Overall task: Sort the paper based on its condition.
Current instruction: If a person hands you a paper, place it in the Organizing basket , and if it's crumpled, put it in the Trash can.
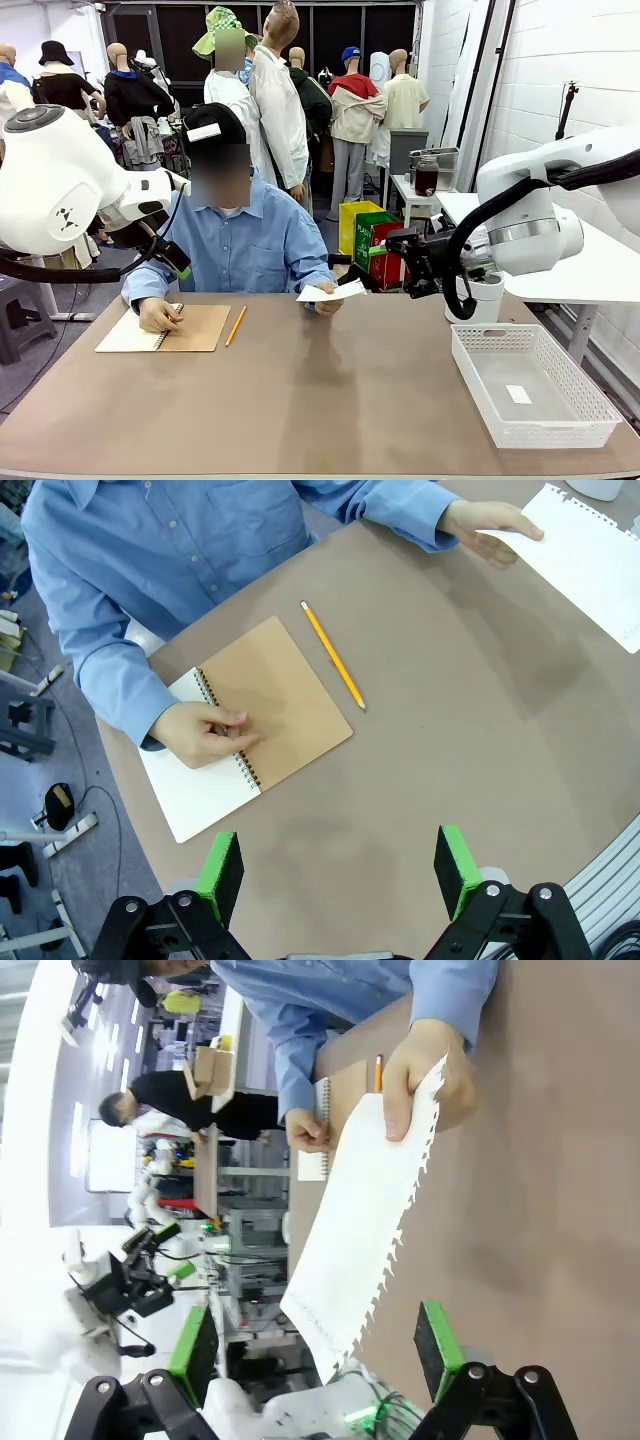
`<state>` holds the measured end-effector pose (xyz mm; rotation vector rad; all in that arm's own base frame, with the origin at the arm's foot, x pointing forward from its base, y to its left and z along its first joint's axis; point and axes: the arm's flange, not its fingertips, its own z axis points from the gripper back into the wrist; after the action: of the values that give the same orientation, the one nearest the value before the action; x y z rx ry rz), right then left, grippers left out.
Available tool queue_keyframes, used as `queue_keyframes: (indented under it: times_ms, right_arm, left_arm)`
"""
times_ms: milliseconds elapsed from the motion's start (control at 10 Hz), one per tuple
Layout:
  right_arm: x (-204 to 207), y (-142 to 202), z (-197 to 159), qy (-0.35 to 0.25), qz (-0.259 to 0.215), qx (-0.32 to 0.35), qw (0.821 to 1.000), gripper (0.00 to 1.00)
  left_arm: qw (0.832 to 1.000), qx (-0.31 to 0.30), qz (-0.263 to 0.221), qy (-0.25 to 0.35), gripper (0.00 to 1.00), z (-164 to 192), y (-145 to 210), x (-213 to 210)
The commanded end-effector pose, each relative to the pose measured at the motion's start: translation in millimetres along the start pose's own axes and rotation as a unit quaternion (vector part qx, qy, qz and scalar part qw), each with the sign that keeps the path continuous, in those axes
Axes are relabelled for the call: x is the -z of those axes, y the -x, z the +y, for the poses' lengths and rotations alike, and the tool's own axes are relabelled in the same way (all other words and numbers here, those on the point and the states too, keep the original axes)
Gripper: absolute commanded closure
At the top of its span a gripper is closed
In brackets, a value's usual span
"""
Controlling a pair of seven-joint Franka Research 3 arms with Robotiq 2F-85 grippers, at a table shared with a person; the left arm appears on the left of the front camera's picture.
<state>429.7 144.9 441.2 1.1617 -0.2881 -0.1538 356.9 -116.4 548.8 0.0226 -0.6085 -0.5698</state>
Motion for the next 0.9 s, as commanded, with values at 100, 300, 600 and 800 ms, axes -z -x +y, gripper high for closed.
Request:
queue_keyframes:
  times_ms: [100, 300, 600, 800]
  right_arm:
    - [12, -6, -23, -0.057, 0.013, 0.084, 0.995, 0.0]
    - [22, -10, -41, -0.059, 0.047, 0.121, 0.99, 0.0]
    - [30, -14, -55, -0.047, 0.071, 0.148, 0.985, 0.0]
    - [34, -19, -62, -0.058, 0.084, 0.163, 0.981, 0.0]
  left_arm:
    - [1.0, -0.001, -0.001, 0.001, 0.0, 0, 0, 0]
    - [1.0, -0.001, -0.001, 0.001, 0.0, 0, 0, 0]
    - [1.0, -0.001, -0.001, 0.001, 0.0, 0, 0, 0]
    - [1.0, -0.001, -0.001, 0.001, 0.0, 0, 0, 0]
